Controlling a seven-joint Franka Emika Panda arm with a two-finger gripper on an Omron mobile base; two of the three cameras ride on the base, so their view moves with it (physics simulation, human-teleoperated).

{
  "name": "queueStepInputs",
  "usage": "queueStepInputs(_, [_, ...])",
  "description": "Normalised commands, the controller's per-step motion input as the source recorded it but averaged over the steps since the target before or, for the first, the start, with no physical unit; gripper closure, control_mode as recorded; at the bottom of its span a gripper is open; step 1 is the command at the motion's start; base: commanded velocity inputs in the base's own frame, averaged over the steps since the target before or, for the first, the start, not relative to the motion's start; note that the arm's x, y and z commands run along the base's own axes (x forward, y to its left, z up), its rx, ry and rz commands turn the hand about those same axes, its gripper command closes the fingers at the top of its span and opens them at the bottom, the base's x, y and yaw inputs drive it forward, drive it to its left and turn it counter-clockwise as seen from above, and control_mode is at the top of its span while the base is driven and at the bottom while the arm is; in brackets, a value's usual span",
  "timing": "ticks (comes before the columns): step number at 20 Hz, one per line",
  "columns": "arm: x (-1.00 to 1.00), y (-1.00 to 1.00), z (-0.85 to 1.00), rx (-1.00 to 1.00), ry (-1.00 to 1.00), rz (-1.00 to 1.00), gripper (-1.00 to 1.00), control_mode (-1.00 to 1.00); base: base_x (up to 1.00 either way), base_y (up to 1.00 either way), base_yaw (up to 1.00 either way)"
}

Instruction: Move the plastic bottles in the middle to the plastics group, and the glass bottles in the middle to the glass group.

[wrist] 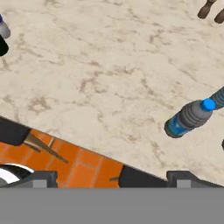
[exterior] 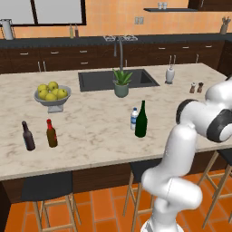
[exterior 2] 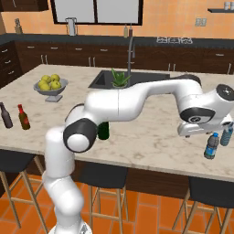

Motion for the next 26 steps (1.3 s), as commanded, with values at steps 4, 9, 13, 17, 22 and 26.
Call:
queueStepInputs(4, [-0.64,1.0,0.18,-0.06,0.06,0.25,-1.0,-1.0,0.0,0.0,0.0])
queueStepInputs(9, [-0.48,1.0,0.02,-0.06,0.03,0.33,-1.0,-1.0,0.0,0.0,0.0])
queueStepInputs(13, [-0.56,1.0,0.0,-0.02,0.0,0.34,-1.0,-1.0,0.0,0.0,0.0])
queueStepInputs(17, [-0.18,1.0,0.02,0.0,0.02,0.26,-1.0,-1.0,0.0,0.0,0.0])
queueStepInputs(22, [0.1,1.0,0.01,0.0,0.0,0.0,-1.0,-1.0,0.0,0.0,0.0])
queueStepInputs(26, [0.32,1.0,-0.01,0.0,0.0,-0.25,-1.0,-1.0,0.0,0.0,0.0])
